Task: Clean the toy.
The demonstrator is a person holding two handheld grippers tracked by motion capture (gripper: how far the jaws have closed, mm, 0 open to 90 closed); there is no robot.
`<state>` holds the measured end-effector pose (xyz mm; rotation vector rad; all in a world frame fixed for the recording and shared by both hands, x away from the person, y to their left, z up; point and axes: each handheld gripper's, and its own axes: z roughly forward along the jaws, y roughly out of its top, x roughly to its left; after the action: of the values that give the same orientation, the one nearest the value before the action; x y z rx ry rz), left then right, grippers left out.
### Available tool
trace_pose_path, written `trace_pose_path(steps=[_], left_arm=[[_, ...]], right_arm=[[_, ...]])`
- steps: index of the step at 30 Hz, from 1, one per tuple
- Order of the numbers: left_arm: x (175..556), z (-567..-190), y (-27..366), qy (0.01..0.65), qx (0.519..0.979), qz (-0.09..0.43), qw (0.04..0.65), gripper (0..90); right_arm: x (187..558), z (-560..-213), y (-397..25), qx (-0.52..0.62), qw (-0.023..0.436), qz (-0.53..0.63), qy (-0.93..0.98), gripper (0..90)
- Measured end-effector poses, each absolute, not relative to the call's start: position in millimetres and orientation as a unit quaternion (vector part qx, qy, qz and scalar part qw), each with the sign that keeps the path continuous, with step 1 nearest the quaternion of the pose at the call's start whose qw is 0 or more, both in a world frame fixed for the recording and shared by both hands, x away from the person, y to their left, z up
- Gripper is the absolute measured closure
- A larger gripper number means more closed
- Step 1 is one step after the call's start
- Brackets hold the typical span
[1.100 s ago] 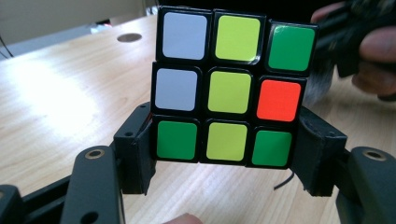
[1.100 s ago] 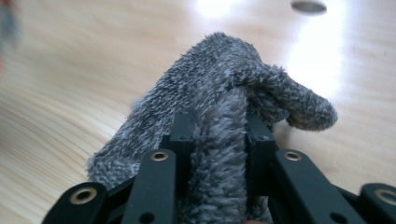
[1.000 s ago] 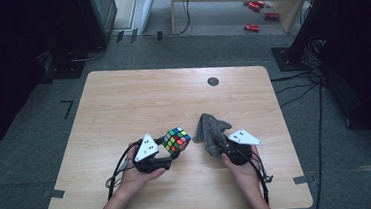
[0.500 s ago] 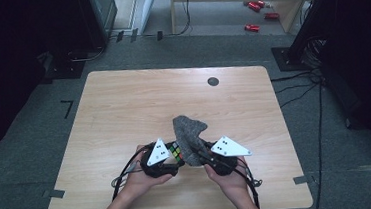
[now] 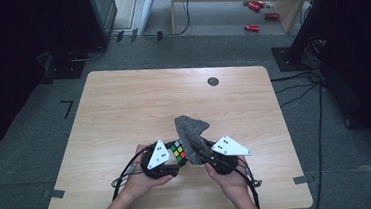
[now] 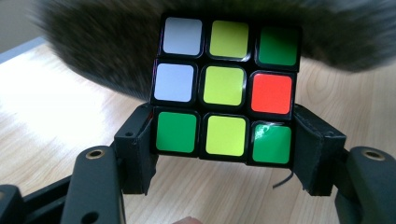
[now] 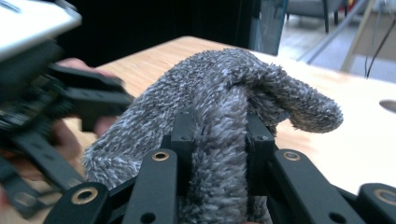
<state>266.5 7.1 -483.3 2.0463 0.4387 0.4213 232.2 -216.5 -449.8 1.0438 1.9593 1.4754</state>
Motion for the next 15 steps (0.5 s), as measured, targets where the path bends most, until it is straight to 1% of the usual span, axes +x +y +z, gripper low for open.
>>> trace_pose_path(steps=[3, 4, 11, 13, 14, 15], left_arm=[[264.3, -482.4, 2.9, 0.180, 0.845, 0.175, 0.471, 35.2], [263.7, -481.5, 1.9, 0.180, 0.848, 0.177, 0.466, 35.2], [261.9, -477.0, -3.3, 0.188, 0.863, 0.186, 0.430, 35.3], [260.2, -475.6, -4.3, 0.184, 0.864, 0.192, 0.427, 35.4], [260.1, -475.1, -4.5, 0.184, 0.865, 0.190, 0.427, 35.3], [260.1, -475.0, -4.6, 0.183, 0.865, 0.188, 0.428, 35.3]], right_arm=[[224.8, -443.4, -204.6, 0.351, 0.252, 0.535, 0.726, 71.3], [222.2, -443.0, -199.7, 0.343, 0.263, 0.528, 0.731, 70.5], [213.6, -452.9, -180.4, 0.286, 0.356, 0.469, 0.756, 69.7], [212.6, -456.9, -177.1, 0.261, 0.396, 0.439, 0.763, 70.4], [212.9, -458.0, -177.7, 0.261, 0.403, 0.433, 0.763, 70.5], [214.4, -458.0, -180.2, 0.269, 0.397, 0.440, 0.759, 70.6]])
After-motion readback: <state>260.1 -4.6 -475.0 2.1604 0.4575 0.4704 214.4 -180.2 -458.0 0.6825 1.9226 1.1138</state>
